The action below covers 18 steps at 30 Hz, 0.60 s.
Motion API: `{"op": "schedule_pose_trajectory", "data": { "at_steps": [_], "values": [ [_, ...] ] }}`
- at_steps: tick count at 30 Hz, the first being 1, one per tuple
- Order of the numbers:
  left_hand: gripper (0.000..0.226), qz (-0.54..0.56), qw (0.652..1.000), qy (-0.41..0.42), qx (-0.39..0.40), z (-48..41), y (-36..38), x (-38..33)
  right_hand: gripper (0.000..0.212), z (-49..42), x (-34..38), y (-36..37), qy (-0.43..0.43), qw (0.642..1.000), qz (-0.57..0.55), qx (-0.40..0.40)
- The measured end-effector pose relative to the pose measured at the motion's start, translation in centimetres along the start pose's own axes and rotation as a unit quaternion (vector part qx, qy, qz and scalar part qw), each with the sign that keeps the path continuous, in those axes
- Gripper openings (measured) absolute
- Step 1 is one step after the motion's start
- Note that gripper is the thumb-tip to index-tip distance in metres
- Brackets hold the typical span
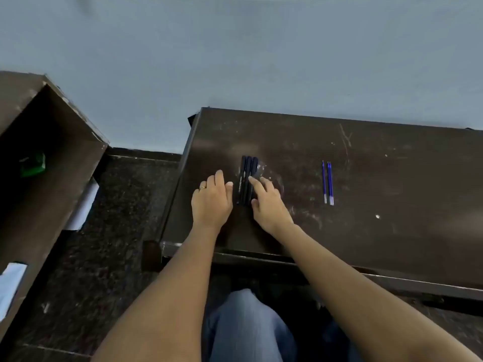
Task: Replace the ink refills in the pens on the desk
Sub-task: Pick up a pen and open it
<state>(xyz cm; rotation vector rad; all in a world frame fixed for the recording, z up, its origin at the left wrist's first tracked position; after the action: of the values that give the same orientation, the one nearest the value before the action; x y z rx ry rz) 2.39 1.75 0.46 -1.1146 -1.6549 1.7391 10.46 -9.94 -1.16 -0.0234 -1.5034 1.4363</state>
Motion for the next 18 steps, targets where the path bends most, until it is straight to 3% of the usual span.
{"op": "schedule_pose_trajectory", "data": {
  "at_steps": [11, 18],
  "values": [
    [0.040, 0.047, 0.997, -0.053, 0.014, 0.8, 1.3, 0.2, 0.025, -1.6, -0.9, -0.4, 0.041, 0.998, 0.043, 0.017],
    [0.039, 0.065, 0.997, -0.051, 0.005, 0.7, 1.5, -1.5, 0.019, -1.8, -0.9, -0.6, 0.051, 0.997, 0.056, 0.013]
  ]
}}
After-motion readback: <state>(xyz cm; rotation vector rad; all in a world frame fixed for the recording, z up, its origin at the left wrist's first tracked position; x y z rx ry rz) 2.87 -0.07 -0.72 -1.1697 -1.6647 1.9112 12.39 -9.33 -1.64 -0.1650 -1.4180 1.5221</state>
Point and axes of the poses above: each hand's wrist, its own z-axis away from the middle knuckle, its own y-axis out of the palm, x = y × z, the point moved 3 cm from there along -z, towards the middle knuckle, and after that the axes turned 5 degrees about x, right-handed, at the moved point
